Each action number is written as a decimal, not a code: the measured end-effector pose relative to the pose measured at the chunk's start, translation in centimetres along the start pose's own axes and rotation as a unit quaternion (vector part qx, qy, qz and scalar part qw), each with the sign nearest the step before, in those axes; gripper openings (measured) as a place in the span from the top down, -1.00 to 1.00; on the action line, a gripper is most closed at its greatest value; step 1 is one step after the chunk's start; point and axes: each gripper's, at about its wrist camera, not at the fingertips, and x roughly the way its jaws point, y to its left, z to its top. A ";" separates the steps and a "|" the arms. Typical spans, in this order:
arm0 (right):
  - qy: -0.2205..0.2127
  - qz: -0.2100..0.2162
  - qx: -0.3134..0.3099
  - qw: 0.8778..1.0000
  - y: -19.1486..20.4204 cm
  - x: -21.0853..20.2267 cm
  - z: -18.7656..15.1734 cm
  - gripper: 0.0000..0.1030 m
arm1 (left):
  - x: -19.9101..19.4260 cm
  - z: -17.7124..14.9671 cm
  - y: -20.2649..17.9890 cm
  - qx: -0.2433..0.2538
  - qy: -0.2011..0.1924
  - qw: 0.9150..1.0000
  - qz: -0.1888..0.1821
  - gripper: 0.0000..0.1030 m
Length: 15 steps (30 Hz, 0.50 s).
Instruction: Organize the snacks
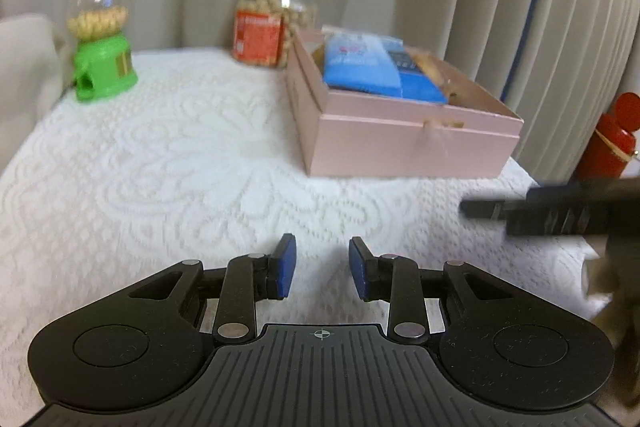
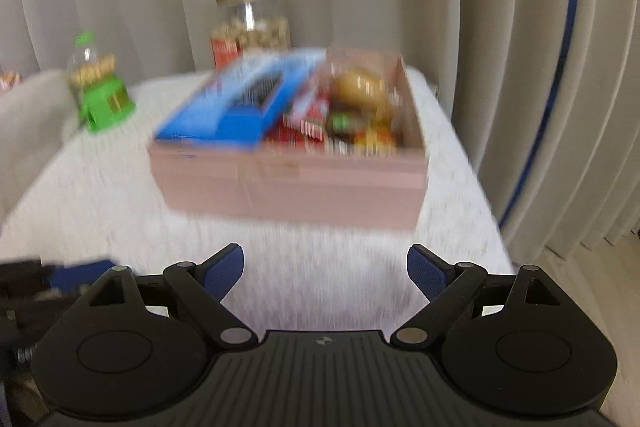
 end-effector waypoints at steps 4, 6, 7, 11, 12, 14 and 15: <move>0.008 -0.004 -0.005 1.000 0.5 1.5 -1.4 -0.78 | 1.0 0.1 -0.8 0.014 -0.010 1.000 0.012 0.33; 0.012 -0.007 -0.011 1.000 0.7 1.5 -1.4 -0.82 | 1.3 0.4 -1.0 0.015 -0.011 1.000 0.017 0.31; 0.013 -0.011 -0.012 1.000 0.8 1.7 -1.4 -0.88 | 1.3 0.4 -1.1 0.015 -0.011 1.000 0.019 0.30; 0.016 -0.024 0.001 1.000 0.6 1.7 -1.4 -1.00 | 1.3 0.3 -1.7 0.033 -0.012 0.999 0.032 0.30; 0.014 -0.024 0.004 1.000 0.7 1.7 -1.5 -1.00 | 1.4 0.3 -1.7 0.034 -0.012 0.999 0.032 0.30; 0.002 -0.029 0.004 1.000 0.8 1.8 -1.9 -1.00 | 1.4 0.3 -1.8 0.035 -0.012 0.999 0.034 0.30; -0.006 -0.031 0.007 0.999 0.9 1.6 -2.2 -1.00 | 1.4 0.3 -1.9 0.038 -0.012 0.999 0.036 0.30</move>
